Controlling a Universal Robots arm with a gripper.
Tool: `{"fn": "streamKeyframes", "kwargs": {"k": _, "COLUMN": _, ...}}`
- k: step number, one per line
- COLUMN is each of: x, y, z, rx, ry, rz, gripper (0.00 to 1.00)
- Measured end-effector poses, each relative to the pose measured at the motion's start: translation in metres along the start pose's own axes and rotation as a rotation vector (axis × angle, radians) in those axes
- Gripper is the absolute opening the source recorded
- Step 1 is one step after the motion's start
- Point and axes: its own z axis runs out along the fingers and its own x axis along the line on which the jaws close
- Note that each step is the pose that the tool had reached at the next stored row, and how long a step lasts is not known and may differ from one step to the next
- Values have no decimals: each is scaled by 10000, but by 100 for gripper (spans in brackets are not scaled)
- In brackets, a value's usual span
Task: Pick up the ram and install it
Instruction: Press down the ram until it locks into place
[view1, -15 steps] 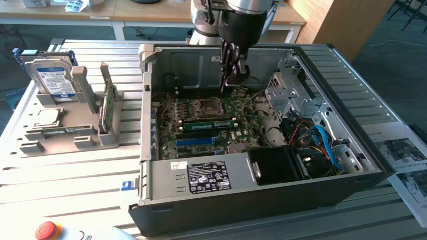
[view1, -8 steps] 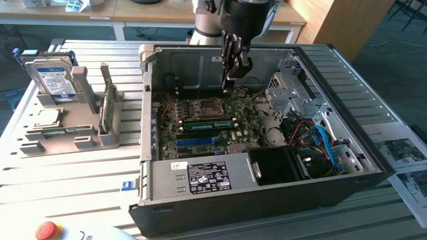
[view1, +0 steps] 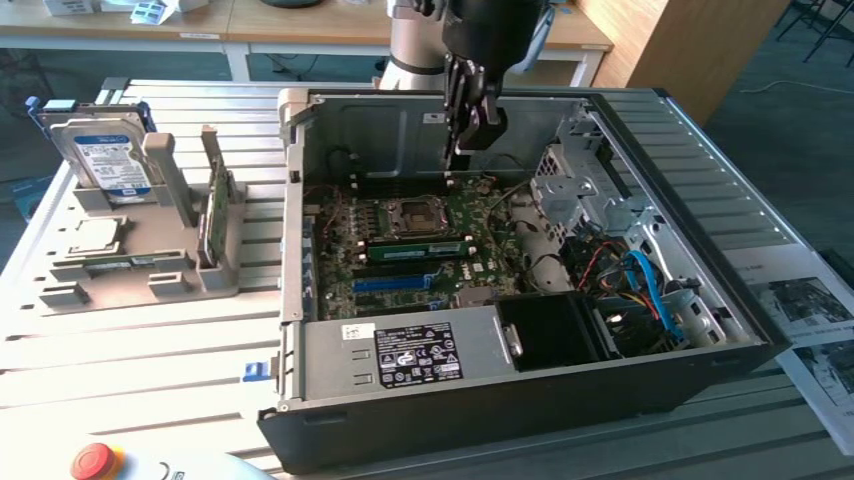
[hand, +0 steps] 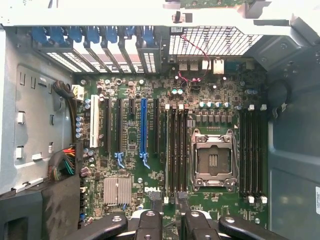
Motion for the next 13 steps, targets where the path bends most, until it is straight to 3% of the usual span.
{"fn": "streamKeyframes", "kwargs": {"k": 9, "x": 0, "y": 0, "z": 0, "rx": 0, "ry": 0, "rz": 0, "gripper": 25}}
{"fn": "streamKeyframes", "kwargs": {"k": 13, "x": 0, "y": 0, "z": 0, "rx": 0, "ry": 0, "rz": 0, "gripper": 11}}
